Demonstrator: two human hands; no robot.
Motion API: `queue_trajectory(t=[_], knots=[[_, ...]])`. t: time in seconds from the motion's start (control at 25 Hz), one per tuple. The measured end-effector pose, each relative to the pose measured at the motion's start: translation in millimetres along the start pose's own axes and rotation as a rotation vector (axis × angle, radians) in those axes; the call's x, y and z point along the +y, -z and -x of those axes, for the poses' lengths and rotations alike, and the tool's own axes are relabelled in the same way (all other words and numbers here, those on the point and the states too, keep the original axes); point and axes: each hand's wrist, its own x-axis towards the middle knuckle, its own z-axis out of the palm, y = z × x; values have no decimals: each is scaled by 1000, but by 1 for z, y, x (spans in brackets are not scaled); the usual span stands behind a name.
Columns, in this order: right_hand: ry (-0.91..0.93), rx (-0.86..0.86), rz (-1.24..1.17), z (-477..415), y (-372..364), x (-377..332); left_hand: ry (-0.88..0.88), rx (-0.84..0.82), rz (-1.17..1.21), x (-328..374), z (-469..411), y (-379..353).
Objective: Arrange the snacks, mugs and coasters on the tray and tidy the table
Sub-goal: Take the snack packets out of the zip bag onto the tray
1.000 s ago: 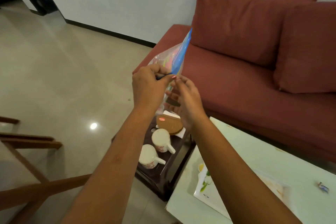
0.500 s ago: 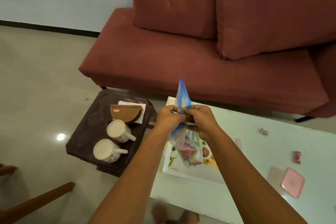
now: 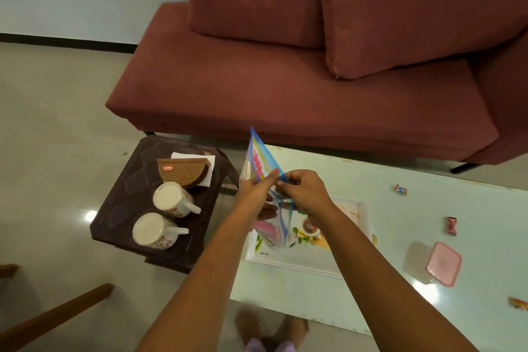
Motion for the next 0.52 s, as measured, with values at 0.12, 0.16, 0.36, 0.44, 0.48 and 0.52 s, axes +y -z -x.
queue_trajectory(t=[0.12,0.16,0.36,0.44,0.48,0.52], knots=[[21,-25,113,2,-10,-1,-128,170,-77,-3,-8,4],[34,-17,155,2,-10,-1,-160,191,-111,-3,-9,6],[229,218,539,-7,5,-5,-178,282,-97,-18,-9,44],[213,277,650,-11,13,-2,-191,354,-53,-22,-9,66],[182,285,681,-12,14,0,-200,369,-51,-21,-9,75],[159,288,703,-11,12,2,-216,367,-81,-21,-9,81]])
